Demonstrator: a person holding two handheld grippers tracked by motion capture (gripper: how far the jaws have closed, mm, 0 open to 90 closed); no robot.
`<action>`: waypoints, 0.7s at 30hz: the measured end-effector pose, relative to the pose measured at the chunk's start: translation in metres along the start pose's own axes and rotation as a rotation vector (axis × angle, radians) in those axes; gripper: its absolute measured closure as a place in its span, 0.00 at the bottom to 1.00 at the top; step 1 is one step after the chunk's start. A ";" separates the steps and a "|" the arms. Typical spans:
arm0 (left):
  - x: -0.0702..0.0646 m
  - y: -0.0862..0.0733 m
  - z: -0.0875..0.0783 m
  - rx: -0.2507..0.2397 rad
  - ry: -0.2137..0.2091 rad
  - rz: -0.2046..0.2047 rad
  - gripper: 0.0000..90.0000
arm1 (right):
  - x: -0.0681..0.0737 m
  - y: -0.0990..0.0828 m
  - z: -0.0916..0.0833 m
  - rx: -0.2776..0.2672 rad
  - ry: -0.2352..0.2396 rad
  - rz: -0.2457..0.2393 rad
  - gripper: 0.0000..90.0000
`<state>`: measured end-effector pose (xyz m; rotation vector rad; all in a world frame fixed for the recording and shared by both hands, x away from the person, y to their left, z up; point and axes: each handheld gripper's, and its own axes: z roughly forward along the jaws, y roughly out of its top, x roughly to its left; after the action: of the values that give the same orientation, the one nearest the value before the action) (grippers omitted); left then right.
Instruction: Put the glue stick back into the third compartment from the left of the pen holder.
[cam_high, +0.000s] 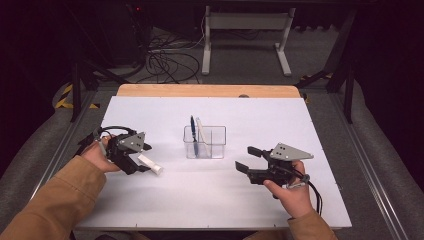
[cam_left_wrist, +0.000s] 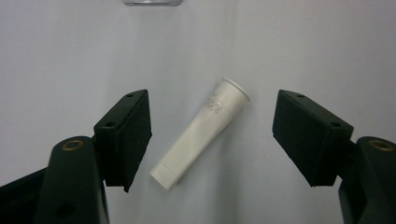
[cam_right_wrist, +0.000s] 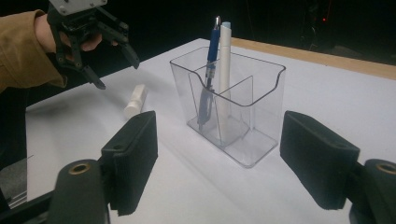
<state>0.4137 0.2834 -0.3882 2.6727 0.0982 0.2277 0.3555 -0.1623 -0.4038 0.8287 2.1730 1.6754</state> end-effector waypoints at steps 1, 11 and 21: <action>0.000 0.000 0.002 0.011 0.001 0.010 0.32 | 0.000 0.000 0.000 0.000 0.001 0.001 0.31; 0.006 0.002 0.013 0.094 -0.027 0.060 0.34 | 0.000 -0.001 0.001 0.005 0.005 0.005 0.31; 0.010 0.000 0.020 0.122 -0.041 0.077 0.41 | 0.000 -0.002 0.000 0.005 0.008 0.007 0.31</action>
<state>0.4270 0.2757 -0.4048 2.8044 -0.0037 0.1963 0.3553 -0.1626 -0.4057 0.8336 2.1833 1.6800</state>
